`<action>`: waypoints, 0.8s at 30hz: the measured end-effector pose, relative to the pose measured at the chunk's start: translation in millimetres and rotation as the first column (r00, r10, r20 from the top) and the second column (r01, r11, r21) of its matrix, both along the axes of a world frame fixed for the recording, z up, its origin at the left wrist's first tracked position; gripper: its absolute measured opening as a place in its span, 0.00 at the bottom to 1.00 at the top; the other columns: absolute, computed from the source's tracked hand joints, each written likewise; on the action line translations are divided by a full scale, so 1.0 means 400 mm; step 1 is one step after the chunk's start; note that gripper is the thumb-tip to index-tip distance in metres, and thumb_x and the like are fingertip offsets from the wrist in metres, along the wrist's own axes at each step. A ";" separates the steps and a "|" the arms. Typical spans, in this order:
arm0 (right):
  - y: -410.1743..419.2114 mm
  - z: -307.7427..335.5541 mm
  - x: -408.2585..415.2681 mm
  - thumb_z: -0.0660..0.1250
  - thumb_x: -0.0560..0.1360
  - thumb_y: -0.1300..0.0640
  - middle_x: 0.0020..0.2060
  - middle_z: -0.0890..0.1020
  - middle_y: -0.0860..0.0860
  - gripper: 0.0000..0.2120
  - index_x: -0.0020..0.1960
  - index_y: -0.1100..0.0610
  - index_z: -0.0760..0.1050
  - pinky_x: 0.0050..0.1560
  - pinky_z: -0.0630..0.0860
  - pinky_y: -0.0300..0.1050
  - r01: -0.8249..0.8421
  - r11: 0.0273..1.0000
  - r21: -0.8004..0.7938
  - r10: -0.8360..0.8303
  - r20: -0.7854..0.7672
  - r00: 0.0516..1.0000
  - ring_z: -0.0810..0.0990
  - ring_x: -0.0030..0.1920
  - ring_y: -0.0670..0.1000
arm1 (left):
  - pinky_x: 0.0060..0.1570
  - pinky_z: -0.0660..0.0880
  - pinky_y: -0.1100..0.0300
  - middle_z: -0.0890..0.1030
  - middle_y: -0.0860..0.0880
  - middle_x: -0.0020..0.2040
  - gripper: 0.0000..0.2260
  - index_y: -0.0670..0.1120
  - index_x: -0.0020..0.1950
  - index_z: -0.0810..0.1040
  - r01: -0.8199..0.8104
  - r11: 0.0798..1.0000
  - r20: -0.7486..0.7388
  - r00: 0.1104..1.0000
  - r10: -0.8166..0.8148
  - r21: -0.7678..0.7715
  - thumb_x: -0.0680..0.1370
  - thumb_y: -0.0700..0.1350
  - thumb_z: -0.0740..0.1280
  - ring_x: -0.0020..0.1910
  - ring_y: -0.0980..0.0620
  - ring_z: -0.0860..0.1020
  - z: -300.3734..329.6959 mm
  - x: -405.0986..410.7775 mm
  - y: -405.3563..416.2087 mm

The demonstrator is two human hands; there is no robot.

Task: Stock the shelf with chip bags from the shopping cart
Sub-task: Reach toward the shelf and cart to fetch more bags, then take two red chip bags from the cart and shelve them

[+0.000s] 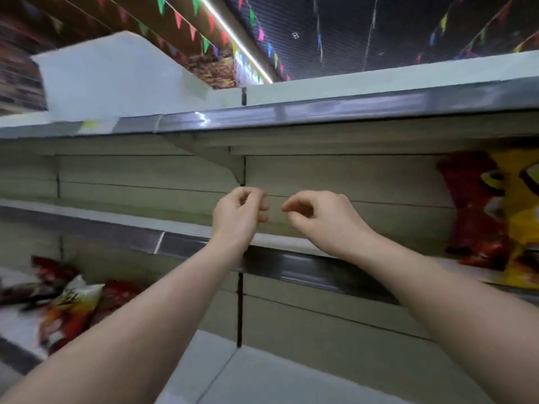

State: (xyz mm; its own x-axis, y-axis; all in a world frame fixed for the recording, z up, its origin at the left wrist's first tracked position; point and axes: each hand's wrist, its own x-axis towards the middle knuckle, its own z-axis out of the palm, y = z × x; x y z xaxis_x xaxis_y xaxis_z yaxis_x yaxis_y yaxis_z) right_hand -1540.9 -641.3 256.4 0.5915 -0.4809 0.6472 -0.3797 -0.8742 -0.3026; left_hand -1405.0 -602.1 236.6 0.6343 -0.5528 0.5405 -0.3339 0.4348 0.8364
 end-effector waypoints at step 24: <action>0.456 -0.182 1.029 0.62 0.76 0.57 0.50 0.81 0.48 0.14 0.60 0.51 0.76 0.52 0.74 0.42 -0.614 0.763 0.205 0.645 -0.159 0.748 0.78 0.51 0.49 | 0.34 0.73 0.63 0.79 0.47 0.40 0.09 0.46 0.44 0.76 -0.648 0.732 -0.123 0.725 0.678 0.211 0.81 0.42 0.59 0.35 0.52 0.77 -0.196 0.890 0.686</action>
